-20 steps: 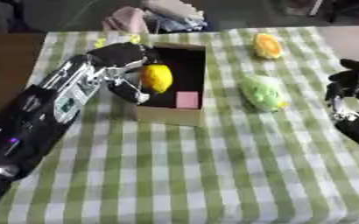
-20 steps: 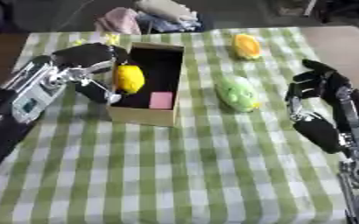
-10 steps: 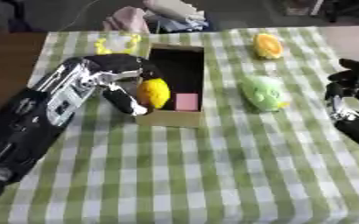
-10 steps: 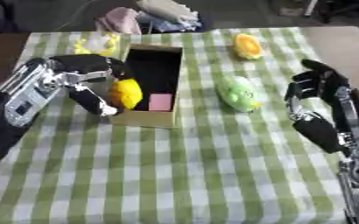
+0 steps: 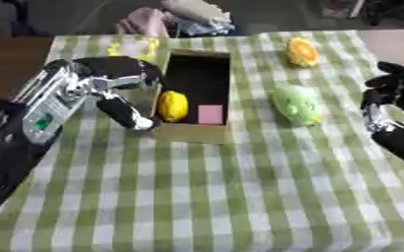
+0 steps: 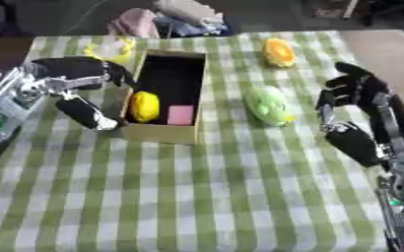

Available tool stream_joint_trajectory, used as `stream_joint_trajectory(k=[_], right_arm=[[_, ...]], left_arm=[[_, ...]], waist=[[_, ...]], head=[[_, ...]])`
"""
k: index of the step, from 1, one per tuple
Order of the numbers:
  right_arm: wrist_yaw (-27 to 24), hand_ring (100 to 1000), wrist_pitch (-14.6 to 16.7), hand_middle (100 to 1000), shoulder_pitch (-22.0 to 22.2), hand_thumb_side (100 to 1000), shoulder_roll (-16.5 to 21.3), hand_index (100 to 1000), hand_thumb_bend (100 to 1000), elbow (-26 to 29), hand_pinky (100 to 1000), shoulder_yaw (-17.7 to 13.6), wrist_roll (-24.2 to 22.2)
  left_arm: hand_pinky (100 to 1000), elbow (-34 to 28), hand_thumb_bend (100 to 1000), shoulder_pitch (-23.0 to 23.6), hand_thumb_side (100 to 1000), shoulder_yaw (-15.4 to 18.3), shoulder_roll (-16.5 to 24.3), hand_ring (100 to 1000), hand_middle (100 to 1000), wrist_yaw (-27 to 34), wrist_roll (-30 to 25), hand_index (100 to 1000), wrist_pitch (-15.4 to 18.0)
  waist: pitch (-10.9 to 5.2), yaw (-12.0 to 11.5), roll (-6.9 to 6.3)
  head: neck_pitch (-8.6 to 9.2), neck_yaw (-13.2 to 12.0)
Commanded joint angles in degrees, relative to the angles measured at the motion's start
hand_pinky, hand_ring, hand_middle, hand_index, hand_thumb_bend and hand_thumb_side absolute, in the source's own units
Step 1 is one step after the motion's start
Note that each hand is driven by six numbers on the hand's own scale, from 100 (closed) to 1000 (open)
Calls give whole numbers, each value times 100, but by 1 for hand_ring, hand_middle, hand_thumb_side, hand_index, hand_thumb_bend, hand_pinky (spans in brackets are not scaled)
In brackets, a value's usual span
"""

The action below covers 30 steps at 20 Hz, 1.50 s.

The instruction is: Pick up objects on the table and place them in the box.

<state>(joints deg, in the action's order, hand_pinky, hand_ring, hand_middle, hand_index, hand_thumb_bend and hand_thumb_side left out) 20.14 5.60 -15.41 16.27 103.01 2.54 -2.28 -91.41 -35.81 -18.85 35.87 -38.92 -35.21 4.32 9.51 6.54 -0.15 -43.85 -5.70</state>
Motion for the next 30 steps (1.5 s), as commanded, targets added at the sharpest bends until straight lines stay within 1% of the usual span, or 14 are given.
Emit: stream_joint_trajectory(k=[1,3,7,12,13,14,15,16,19,20,21,23,26,30], right_arm=[[77,678,-106,671,-294,333,543,888,100,-27,647,18,-107],[121,684,-185,678,-509,279,857,893,100,-125,657,74,-220],[148,696,-304,688,-937,237,1437,902,100,-428,672,274,-484],[48,709,-439,704,-1401,207,1950,915,100,-1074,685,627,-949],[37,717,-478,716,-1484,244,2014,920,100,-1252,691,692,-1055],[33,730,-513,733,-1570,200,2061,927,100,-1444,700,758,-1171],[41,744,-541,749,-1651,356,2095,933,100,-1632,711,817,-1290],[57,747,-562,752,-1732,368,2116,934,100,-1818,713,870,-1406],[183,813,-589,822,-1980,650,2101,954,100,-2455,759,1017,-1785],[257,817,-560,826,-2065,662,2074,955,100,-2663,762,1050,-1904],[346,848,-521,852,-2135,745,2049,965,100,-2841,785,1081,-2009],[644,880,-411,881,-2295,795,1969,978,100,-3209,811,1146,-2278],[1091,890,-219,889,-2510,813,1814,983,100,-3662,823,1171,-2582],[1467,894,-41,890,-2701,835,1617,985,100,-4096,830,1159,-2764]], left_arm=[[775,-575,262,245,435,362,374,744,783,459,587,868,-295],[774,-926,242,581,438,570,486,741,780,828,1032,869,-538],[774,-1596,201,1215,464,1001,483,736,783,1303,1760,877,-918],[769,-2101,161,1819,485,1416,44,726,772,1707,2510,876,-1214],[768,-2157,154,1912,492,1470,-62,724,770,1753,2610,876,-1244],[768,-2206,178,1998,468,1513,-156,723,769,1792,2690,876,-1269],[768,-2246,148,2074,507,1546,-240,723,768,1819,2742,877,-1284],[768,-2280,147,2146,508,1574,-320,722,768,1835,2775,877,-1291],[769,-2314,132,2349,531,1651,-544,722,767,1871,2825,878,-1288],[769,-2316,131,2405,532,1673,-602,722,767,1872,2830,878,-1283],[769,-2317,127,2455,539,1688,-655,721,767,1873,2831,878,-1281],[767,-2296,120,2558,554,1716,-772,719,764,1891,2825,878,-1307],[767,-2241,116,2669,563,1749,-915,717,763,1890,2832,878,-1321],[766,-2185,110,2746,569,1768,-1042,716,761,1891,2834,879,-1315]], waist=[[-131,-39,23],[-129,-95,33],[-119,-230,50],[-112,-379,81],[-113,-405,86],[-115,-427,89],[-118,-447,92],[-122,-463,93],[-139,-496,101],[-144,-500,102],[-147,-506,105],[-156,-514,105],[-164,-513,100],[-171,-519,79]], head=[[-27,69],[-27,101],[-27,171],[-27,276],[-27,291],[-27,301],[-27,314],[-27,326],[-27,405],[-27,430],[-27,466],[-27,528],[-27,573],[-27,611]])
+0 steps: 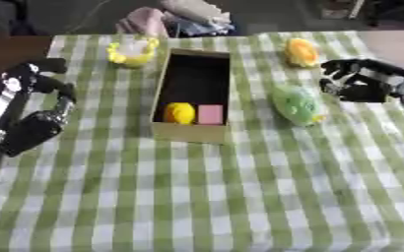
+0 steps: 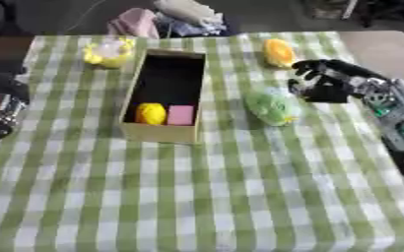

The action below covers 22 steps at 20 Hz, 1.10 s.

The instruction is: Pick up objects on the table and place them in the box.

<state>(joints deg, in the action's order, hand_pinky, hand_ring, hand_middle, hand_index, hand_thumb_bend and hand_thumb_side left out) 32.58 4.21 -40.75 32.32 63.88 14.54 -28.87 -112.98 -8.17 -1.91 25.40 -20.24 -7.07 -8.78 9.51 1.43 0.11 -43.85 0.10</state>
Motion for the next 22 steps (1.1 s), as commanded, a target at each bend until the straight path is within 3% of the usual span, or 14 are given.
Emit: stream_joint_trajectory(k=[1,6,14,17,19,22], right_arm=[[297,896,134,892,-206,843,-39,986,100,-270,833,-41,-127],[618,902,322,900,-345,853,-212,992,100,-515,844,-8,-213],[1324,905,640,886,-426,787,-322,993,100,-327,882,192,-478],[1532,895,832,842,-416,630,-346,960,100,-153,886,295,-618],[1600,880,948,797,-405,478,-343,912,100,9,882,370,-715],[1609,831,1075,653,-388,297,-330,785,100,269,860,478,-822]], left_arm=[[766,-10,110,-3,572,72,-20,716,761,23,17,879,-3],[767,47,109,43,576,52,-98,715,761,27,-20,879,23],[768,95,107,76,584,27,-168,715,760,21,-82,880,37],[768,101,107,82,586,26,-182,715,760,19,-91,880,40],[768,104,105,84,588,25,-190,714,760,19,-94,881,41],[768,111,106,85,589,16,-200,714,760,21,-103,881,46]], waist=[[-172,-8,47],[-170,-12,32],[-164,-35,31],[-161,-43,30],[-160,-45,33],[-159,-49,38]], head=[[-26,40],[-26,79],[-26,107],[-26,118],[-26,127],[-26,137]])
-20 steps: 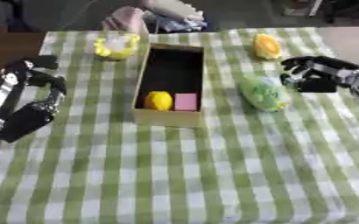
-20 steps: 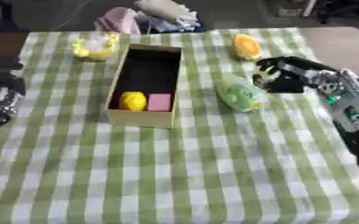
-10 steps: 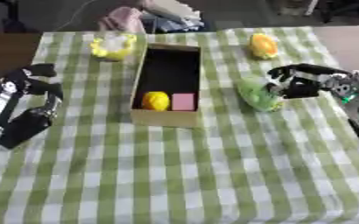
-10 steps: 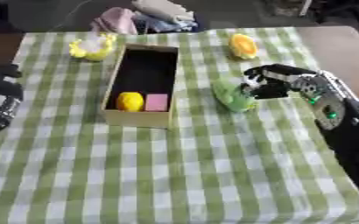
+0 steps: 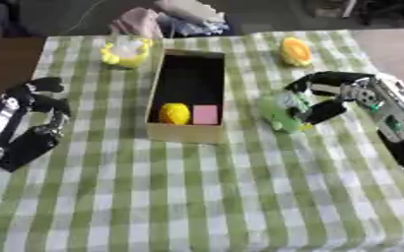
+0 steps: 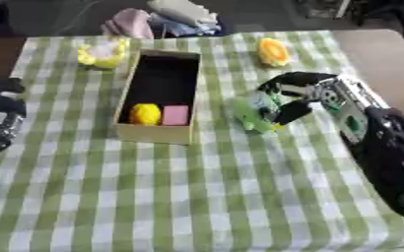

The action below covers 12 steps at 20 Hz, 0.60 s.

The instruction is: Pick up objects on the table and place them in the box.

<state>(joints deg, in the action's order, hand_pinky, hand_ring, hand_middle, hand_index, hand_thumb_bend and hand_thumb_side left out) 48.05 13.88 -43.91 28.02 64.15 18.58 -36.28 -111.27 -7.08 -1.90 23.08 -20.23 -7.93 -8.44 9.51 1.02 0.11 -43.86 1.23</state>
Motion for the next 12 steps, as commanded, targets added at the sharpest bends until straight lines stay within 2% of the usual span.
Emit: stream_joint_trajectory(k=[1,2,4,6,8,12], right_arm=[[45,820,134,624,-66,316,110,757,100,328,854,99,-81],[14,800,151,576,-60,261,120,712,100,410,844,115,-53],[-61,739,158,460,-53,250,142,578,100,551,809,136,70],[-127,695,145,400,-53,240,159,507,100,644,787,141,190],[-221,667,120,363,-69,234,172,467,100,711,770,134,276],[-461,633,48,335,-137,212,179,443,100,804,745,107,351]], left_arm=[[768,-57,106,-23,590,13,29,714,760,19,-22,881,13],[768,-55,104,-21,591,12,27,714,760,17,-24,881,14],[767,-51,103,-17,591,16,21,714,759,14,-22,881,15],[767,-50,104,-15,591,17,17,713,759,16,-20,881,18],[767,-50,103,-14,592,19,10,713,759,17,-18,881,21],[767,-55,101,-16,592,27,-8,712,759,19,-11,881,28]], waist=[[-159,-9,39],[-159,-11,40],[-160,-13,43],[-162,-16,45],[-164,-19,48],[-166,-25,55]], head=[[-26,26],[-26,29],[-26,36],[-26,40],[-26,45],[-26,65]])
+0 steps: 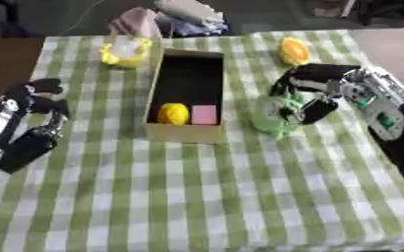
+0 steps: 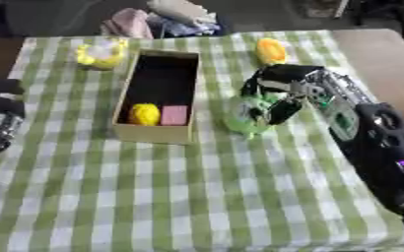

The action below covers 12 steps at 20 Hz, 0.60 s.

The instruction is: Pick up objects on the table and place them in the box.

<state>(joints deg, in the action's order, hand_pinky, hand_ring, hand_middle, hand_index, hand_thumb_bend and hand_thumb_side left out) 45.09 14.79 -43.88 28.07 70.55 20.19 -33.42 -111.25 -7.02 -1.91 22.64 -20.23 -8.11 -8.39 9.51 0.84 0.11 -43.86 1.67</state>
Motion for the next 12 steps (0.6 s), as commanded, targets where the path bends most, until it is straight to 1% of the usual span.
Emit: stream_joint_trajectory(k=[1,3,5,6,7,8,9,10,11,12], right_arm=[[-228,631,-68,334,-162,211,177,443,100,187,744,-66,76],[-308,629,-121,331,-222,209,183,441,100,231,742,-94,88],[-346,638,-179,349,-266,207,182,464,100,251,745,-132,94],[-361,686,-204,435,-271,208,181,568,100,250,764,-140,82],[-379,711,-224,487,-269,208,179,640,100,250,770,-141,60],[-401,767,-246,627,-256,298,177,802,100,241,789,-136,20],[-425,795,-278,711,-238,435,175,884,100,211,802,-122,-65],[-439,848,-320,829,-220,728,174,970,100,157,826,-99,-199],[-444,860,-371,854,-206,786,170,981,100,79,831,-73,-381],[-442,884,-416,903,-199,887,167,998,100,9,841,-55,-560]], left_arm=[[767,-61,101,-22,592,31,34,713,759,18,10,881,25],[767,-71,102,-22,592,41,30,713,759,13,18,881,27],[767,-77,101,-23,591,49,23,713,759,12,25,881,25],[767,-79,101,-23,592,48,21,713,759,13,25,881,26],[767,-79,101,-22,592,48,20,713,759,12,23,881,27],[767,-79,101,-21,594,50,20,713,759,11,23,881,27],[767,-78,102,-20,594,51,20,713,759,10,22,881,26],[767,-76,102,-20,594,51,20,713,759,9,21,881,26],[767,-73,101,-20,594,50,21,713,759,9,18,881,25],[767,-71,102,-20,595,50,20,713,759,9,15,881,26]], waist=[[-166,-10,56],[-168,-16,57],[-169,-22,58],[-169,-25,61],[-169,-28,63],[-167,-31,67],[-167,-33,71],[-166,-35,75],[-166,-38,78],[-166,-39,81]], head=[[-26,22],[-26,31],[-26,45],[-26,50],[-26,53],[-26,54],[-26,55],[-26,58],[-26,63],[-26,65]])
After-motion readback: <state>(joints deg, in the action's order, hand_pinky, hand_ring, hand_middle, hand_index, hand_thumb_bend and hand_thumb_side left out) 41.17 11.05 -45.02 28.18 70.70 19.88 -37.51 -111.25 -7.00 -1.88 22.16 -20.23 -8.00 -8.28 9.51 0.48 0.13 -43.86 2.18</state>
